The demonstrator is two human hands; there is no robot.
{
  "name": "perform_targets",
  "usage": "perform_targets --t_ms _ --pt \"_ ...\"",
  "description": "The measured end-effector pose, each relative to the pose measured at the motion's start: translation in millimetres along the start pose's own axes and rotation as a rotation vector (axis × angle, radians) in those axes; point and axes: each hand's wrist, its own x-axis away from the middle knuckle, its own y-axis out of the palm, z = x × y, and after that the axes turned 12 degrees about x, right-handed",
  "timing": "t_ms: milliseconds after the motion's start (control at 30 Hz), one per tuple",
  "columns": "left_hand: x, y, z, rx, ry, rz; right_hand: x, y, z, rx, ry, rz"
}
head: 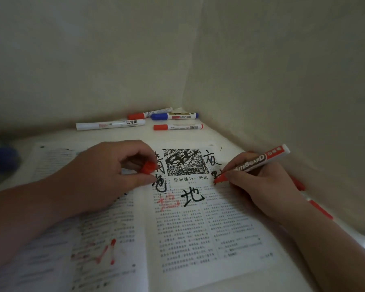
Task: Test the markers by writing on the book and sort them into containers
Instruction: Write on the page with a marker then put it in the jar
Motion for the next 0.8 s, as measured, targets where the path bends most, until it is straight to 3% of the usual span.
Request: perform_targets --t_ms 467,600,800 --pt "-1.0 -1.8 -0.1 -0.078 0.019 -0.051 2.2 3.2 0.6 0.138 -0.047 0.033" --pt "-0.9 -1.8 1.1 -0.087 0.028 -0.061 6.5 4.2 -3.6 0.037 -0.038 -0.070" --pt "-1.3 -1.3 0.5 -0.090 0.038 -0.068 3.3 1.4 -1.4 0.006 -0.020 -0.075"
